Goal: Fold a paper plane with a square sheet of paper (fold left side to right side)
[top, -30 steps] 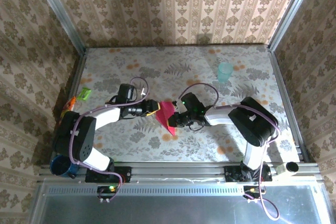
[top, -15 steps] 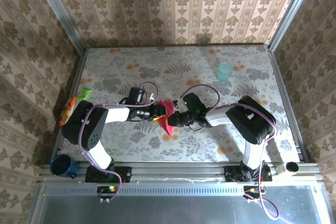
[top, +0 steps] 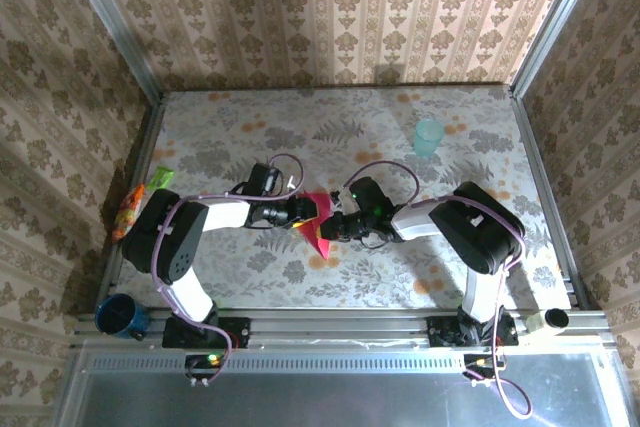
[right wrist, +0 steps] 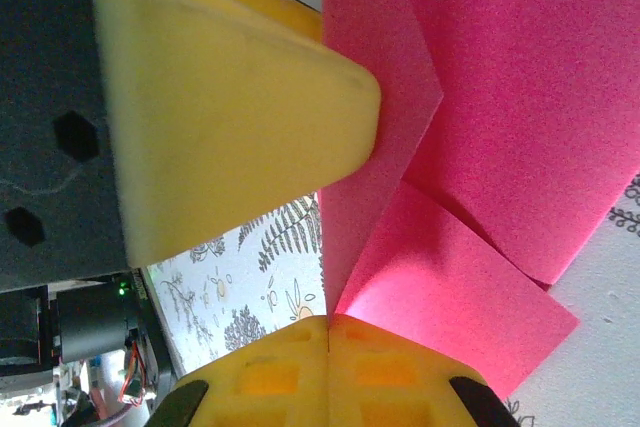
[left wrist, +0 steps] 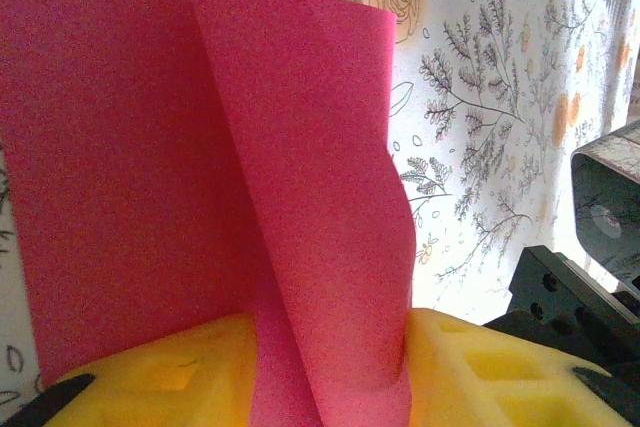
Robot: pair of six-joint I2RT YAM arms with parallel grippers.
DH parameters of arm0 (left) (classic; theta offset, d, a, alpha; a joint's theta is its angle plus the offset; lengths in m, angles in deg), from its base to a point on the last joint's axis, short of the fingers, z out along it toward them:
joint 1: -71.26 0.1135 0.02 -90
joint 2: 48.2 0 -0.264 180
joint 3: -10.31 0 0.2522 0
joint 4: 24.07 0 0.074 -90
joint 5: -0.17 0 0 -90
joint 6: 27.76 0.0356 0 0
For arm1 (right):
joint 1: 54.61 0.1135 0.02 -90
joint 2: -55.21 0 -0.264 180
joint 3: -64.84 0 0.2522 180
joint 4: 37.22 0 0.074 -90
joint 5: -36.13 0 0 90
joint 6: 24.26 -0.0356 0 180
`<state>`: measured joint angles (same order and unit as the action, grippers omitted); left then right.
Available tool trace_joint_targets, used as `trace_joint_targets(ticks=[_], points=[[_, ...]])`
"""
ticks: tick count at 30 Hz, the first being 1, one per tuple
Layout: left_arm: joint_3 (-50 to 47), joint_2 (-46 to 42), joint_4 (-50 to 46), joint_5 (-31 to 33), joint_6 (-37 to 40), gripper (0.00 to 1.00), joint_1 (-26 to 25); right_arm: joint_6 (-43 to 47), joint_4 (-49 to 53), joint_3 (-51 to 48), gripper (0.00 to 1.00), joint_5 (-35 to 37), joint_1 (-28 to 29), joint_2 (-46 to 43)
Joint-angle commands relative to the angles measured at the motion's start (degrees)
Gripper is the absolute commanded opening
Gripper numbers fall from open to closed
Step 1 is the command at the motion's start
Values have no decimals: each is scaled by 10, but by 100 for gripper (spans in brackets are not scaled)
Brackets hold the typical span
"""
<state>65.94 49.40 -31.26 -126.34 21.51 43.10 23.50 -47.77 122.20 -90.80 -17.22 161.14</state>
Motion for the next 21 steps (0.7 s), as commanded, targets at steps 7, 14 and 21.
trace_joint_targets(ticks=[7,14,21], points=[[8,23,-45,36,14,44,-2,0,-2,-3,9,-15,-5,-3],[13,27,-44,33,15,44,-6,11,23,-15,25,-10,-21,-54],[13,26,-43,33,14,43,-7,29,55,-10,33,-7,-35,-68]])
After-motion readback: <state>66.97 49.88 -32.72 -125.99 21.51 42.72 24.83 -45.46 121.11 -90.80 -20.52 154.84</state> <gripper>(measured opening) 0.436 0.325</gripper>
